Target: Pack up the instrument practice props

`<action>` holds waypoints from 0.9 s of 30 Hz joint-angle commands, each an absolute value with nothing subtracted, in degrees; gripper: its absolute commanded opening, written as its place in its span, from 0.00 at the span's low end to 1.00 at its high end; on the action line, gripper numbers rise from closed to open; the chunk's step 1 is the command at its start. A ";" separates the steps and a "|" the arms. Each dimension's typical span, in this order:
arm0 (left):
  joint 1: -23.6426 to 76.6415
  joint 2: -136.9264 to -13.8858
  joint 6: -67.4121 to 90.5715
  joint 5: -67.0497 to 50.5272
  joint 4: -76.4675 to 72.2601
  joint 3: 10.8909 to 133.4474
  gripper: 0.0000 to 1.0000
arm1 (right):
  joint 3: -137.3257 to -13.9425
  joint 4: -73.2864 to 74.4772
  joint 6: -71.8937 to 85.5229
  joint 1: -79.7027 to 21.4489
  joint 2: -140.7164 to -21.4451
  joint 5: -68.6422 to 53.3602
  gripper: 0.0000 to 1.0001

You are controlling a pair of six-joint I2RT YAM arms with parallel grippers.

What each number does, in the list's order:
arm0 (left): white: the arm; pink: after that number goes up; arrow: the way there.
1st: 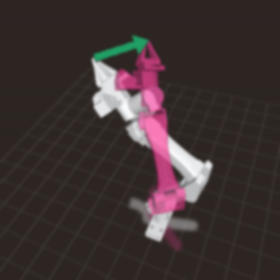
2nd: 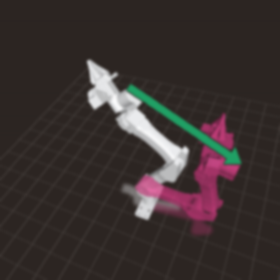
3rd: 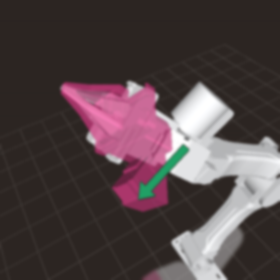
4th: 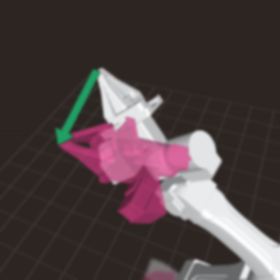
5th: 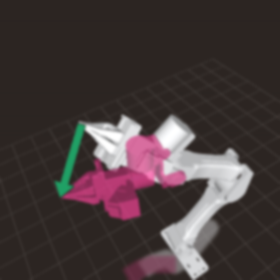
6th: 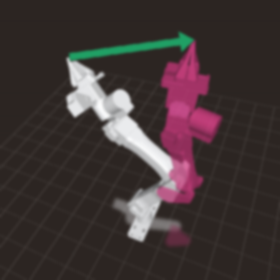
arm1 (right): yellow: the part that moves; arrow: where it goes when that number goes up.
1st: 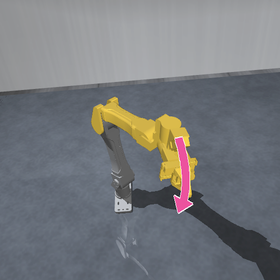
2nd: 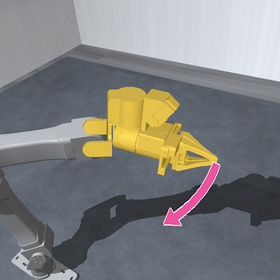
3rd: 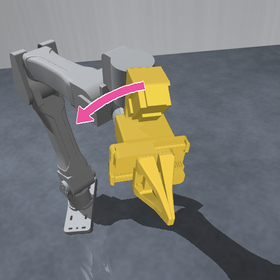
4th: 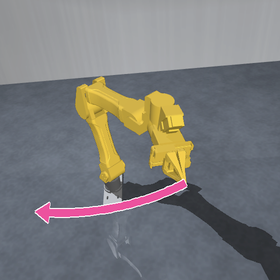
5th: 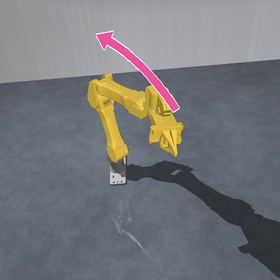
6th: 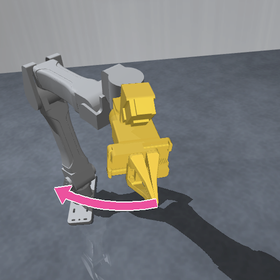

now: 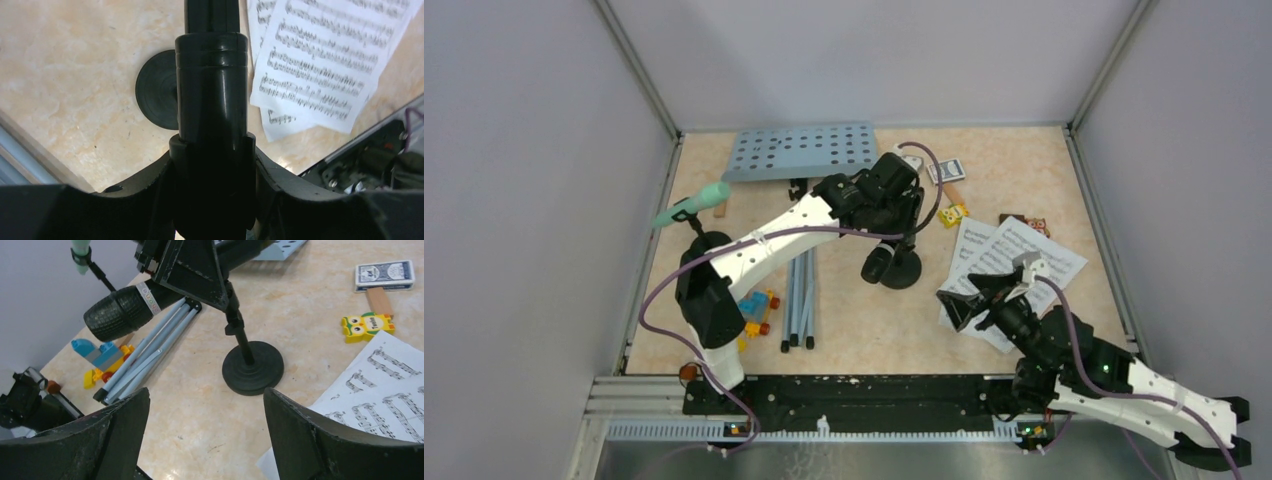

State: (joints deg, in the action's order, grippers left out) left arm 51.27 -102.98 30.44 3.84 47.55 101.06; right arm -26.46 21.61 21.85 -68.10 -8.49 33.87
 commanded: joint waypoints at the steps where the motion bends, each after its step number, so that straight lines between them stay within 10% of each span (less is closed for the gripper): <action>1: 51.66 -99.69 15.53 -5.59 44.64 103.01 0.00 | -20.96 7.78 12.48 -68.38 -9.23 25.44 0.84; 5: 51.59 -99.66 6.92 -9.16 47.60 103.74 0.07 | -14.40 -4.57 9.04 -68.37 -9.80 23.09 0.88; 16: 51.59 -99.89 0.82 -12.35 49.64 108.13 0.82 | -4.15 -30.06 5.94 -68.34 -17.54 16.20 0.93; 27: 51.60 -96.54 0.46 -8.98 53.25 108.54 0.93 | -3.72 -39.27 11.46 -51.88 -29.89 6.08 0.93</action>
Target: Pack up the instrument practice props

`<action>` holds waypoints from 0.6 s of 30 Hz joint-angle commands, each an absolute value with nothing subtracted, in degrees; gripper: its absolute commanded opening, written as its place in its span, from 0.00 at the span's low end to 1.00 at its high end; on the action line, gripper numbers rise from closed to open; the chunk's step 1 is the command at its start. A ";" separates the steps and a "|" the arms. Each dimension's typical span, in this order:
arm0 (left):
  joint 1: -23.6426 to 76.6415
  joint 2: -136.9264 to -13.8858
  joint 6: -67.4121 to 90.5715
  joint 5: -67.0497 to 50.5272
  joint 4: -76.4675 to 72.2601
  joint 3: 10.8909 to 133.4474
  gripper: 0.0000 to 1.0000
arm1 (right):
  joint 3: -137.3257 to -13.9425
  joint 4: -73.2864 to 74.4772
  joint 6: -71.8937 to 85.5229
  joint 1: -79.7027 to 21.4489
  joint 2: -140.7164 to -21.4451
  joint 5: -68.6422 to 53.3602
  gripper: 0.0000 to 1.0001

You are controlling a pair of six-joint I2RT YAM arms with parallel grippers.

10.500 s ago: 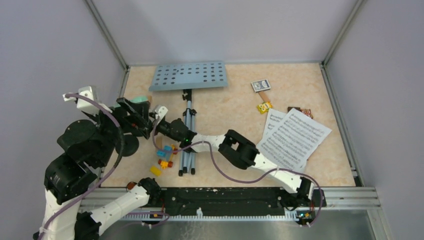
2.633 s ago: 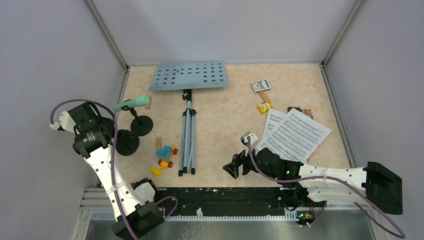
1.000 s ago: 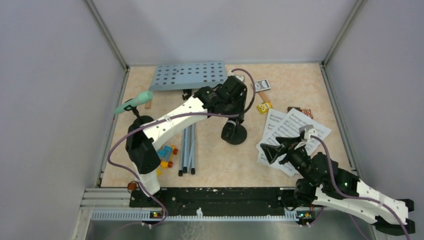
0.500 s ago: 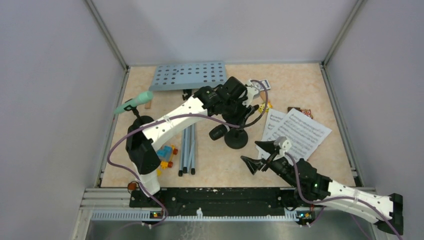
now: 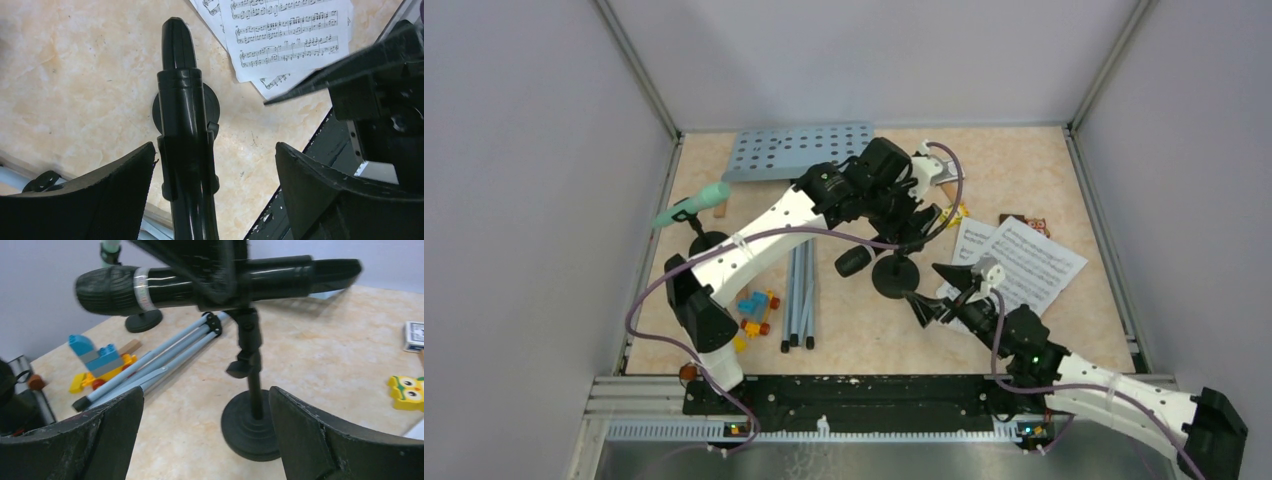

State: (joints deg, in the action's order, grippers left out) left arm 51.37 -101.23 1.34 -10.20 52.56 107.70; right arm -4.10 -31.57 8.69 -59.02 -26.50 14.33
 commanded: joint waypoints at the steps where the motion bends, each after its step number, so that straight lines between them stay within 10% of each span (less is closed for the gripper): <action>1: 51.59 -95.88 0.46 -8.82 53.10 107.72 0.94 | -3.96 -40.89 11.58 -49.42 -31.52 3.22 0.93; 18: 51.51 -84.98 2.58 -9.54 47.23 89.50 0.96 | -13.45 -69.28 9.13 -38.97 -67.35 -10.62 0.90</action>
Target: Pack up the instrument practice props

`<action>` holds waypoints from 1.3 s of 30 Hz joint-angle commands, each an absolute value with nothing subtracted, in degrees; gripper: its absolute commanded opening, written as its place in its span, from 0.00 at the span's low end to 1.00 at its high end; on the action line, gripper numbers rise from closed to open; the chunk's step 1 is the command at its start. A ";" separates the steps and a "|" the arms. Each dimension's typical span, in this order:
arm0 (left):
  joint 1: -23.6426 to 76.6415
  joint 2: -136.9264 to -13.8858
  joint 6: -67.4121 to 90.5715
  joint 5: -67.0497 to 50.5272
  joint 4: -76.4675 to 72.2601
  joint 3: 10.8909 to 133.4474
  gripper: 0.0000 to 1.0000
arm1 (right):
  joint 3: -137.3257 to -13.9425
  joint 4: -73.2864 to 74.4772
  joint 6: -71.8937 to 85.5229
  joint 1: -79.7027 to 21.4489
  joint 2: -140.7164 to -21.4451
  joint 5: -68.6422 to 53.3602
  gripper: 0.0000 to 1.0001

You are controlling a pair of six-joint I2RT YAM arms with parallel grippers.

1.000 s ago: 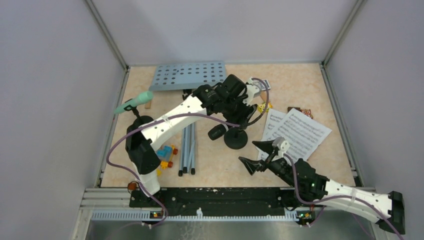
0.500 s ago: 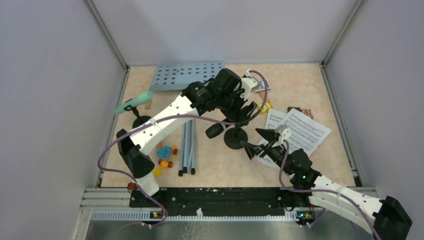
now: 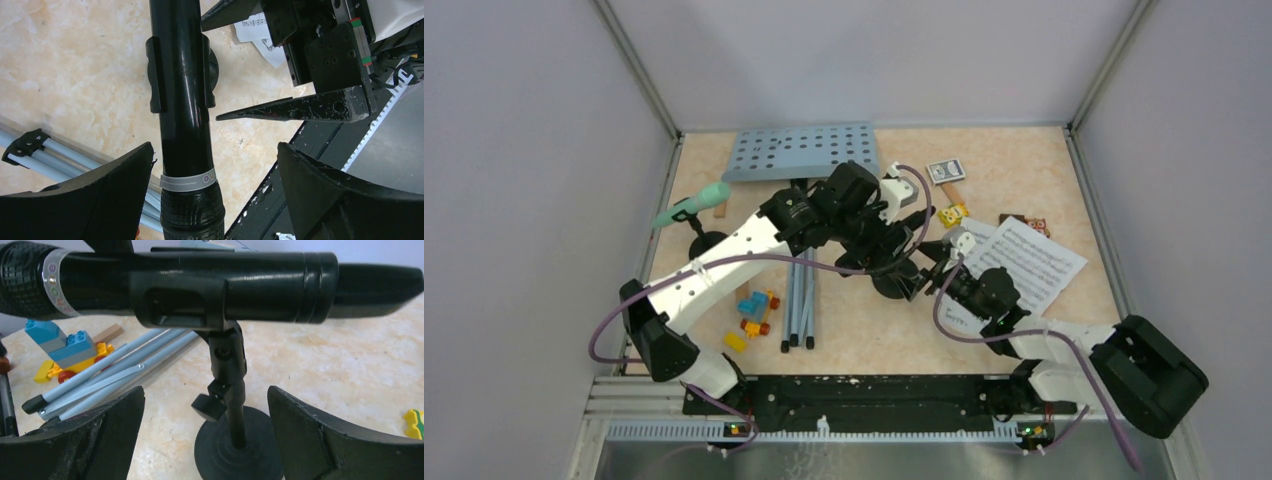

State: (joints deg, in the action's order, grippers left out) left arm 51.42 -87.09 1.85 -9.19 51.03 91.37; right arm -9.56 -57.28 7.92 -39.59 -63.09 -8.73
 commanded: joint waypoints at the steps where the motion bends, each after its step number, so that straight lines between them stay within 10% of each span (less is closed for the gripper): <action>1: 51.55 -85.03 2.51 -9.46 47.04 89.01 0.96 | -13.97 -70.47 9.33 -38.92 -68.78 -10.45 0.90; 19: 51.42 -87.59 1.75 -5.36 45.57 85.87 0.47 | -18.17 -84.46 10.28 -38.50 -83.48 -9.11 0.50; 27: 51.35 -88.63 2.00 -3.86 46.02 85.33 0.21 | -18.16 -84.46 9.63 -38.43 -83.78 -9.97 0.00; 31: 51.34 -89.16 2.31 -2.80 47.42 85.34 0.00 | -17.98 -83.34 8.53 -38.41 -83.00 -10.11 0.00; 39: 51.33 -85.96 4.80 -2.59 50.60 82.47 0.00 | -19.78 -72.57 5.23 -38.38 -78.37 -1.81 0.00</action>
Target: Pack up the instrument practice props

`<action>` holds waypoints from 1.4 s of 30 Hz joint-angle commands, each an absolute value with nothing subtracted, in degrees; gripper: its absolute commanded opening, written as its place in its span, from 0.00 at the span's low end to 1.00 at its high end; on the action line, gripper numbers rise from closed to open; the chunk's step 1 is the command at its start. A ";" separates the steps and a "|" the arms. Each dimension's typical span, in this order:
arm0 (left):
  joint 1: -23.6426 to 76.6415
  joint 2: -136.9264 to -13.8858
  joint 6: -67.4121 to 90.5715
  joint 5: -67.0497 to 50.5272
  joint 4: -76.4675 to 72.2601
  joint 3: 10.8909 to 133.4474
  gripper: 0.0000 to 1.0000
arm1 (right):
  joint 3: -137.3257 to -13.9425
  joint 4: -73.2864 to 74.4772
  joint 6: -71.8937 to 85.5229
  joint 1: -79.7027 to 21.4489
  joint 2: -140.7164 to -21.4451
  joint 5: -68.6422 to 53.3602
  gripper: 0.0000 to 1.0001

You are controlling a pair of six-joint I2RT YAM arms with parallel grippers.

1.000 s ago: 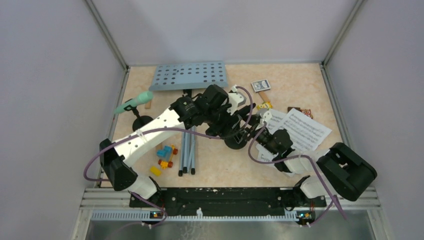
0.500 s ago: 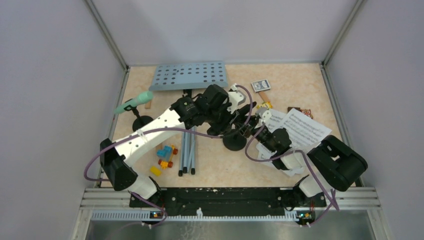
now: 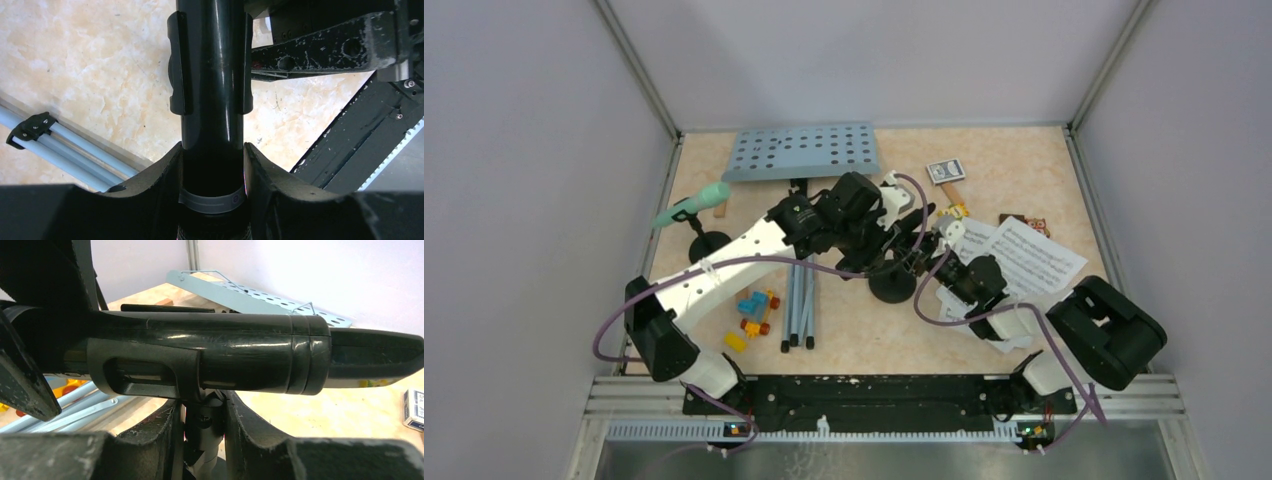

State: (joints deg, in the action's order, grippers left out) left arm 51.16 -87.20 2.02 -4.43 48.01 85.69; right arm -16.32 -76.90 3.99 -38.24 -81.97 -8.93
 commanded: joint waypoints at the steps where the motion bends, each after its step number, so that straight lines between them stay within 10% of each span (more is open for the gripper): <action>1: 51.33 -84.91 5.52 -2.51 50.77 81.70 0.00 | -20.42 -70.89 4.97 -38.13 -78.04 -0.36 0.00; 30: 51.43 -55.58 20.70 -6.66 57.13 66.11 0.00 | -24.12 -67.65 1.68 -30.85 -80.77 3.22 0.00; 42: 51.42 -49.28 38.99 4.06 31.40 48.46 0.00 | -24.12 -65.26 1.60 -30.76 -78.79 -1.92 0.00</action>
State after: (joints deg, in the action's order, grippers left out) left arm 51.16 -50.54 29.04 -3.11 46.76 54.65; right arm -21.91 -65.67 1.23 -30.63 -80.73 0.51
